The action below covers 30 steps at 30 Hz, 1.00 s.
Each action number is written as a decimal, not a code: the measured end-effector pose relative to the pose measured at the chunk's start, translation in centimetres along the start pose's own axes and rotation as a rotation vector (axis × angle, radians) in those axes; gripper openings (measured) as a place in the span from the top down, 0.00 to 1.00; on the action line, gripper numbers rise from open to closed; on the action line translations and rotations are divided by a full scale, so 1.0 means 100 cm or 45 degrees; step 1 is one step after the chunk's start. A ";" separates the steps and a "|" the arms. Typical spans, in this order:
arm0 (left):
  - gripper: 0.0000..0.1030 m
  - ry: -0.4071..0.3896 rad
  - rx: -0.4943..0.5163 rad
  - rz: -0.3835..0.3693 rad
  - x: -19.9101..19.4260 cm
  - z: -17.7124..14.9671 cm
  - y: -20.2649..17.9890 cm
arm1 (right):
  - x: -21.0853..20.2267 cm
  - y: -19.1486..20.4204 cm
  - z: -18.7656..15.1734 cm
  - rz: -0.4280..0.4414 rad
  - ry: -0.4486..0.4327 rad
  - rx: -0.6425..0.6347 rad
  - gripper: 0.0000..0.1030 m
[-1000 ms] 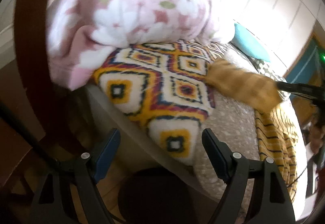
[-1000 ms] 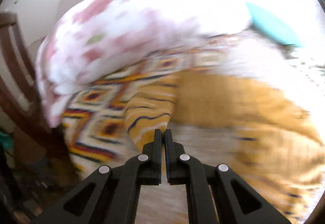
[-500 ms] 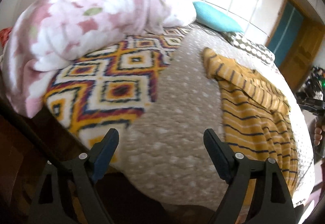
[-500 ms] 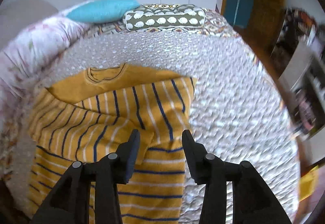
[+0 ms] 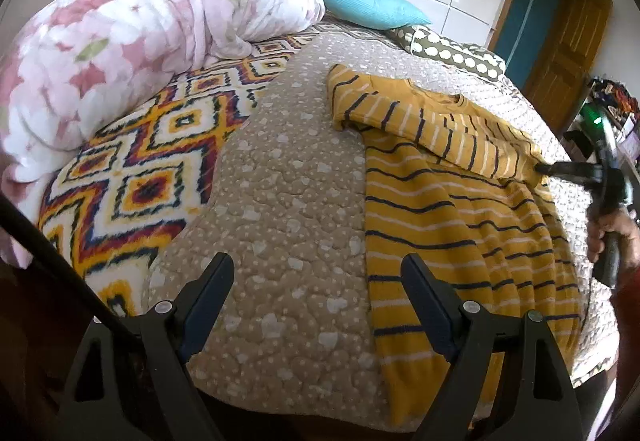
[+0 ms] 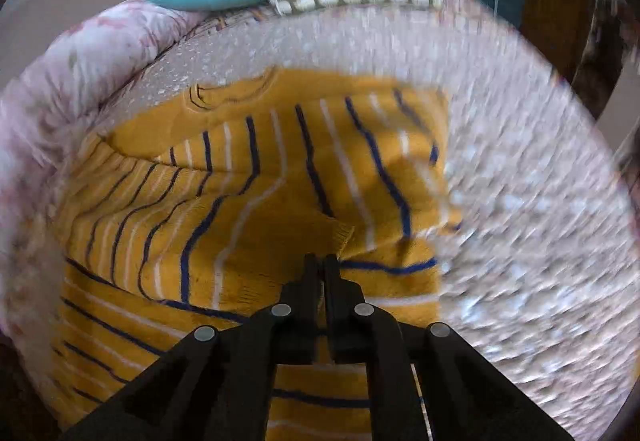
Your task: Fold small clothes
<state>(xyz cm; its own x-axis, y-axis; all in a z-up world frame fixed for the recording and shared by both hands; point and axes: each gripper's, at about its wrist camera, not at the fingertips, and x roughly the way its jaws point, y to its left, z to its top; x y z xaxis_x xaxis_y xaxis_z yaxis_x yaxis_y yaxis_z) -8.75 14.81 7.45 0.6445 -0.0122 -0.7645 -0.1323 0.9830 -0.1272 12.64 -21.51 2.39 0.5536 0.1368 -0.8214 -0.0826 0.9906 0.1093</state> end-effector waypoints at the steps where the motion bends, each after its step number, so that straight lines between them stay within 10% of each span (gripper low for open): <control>1: 0.18 0.003 -0.002 -0.001 0.003 0.002 0.000 | -0.008 0.003 0.001 -0.005 -0.032 -0.024 0.96; 6: 0.18 -0.002 -0.046 -0.051 0.019 0.016 0.001 | -0.035 -0.018 0.027 -0.082 -0.171 0.039 0.97; 11: 0.18 0.032 -0.076 -0.106 0.035 0.024 0.001 | -0.001 -0.048 0.040 -0.390 -0.083 0.031 0.95; 16: 0.18 0.095 -0.048 -0.132 0.054 0.019 -0.004 | -0.019 -0.083 0.006 -0.194 -0.071 0.212 0.55; 30: 0.24 0.187 -0.166 -0.490 0.084 -0.004 -0.023 | -0.063 -0.109 -0.166 0.519 -0.043 0.495 0.54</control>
<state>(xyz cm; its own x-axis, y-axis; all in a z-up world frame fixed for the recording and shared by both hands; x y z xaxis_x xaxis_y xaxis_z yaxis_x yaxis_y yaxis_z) -3.36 12.39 1.03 0.5524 -0.4088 -0.7264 -0.0030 0.8705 -0.4922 -3.72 -33.27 -2.93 0.5674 0.5029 -0.6520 0.0126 0.7864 0.6175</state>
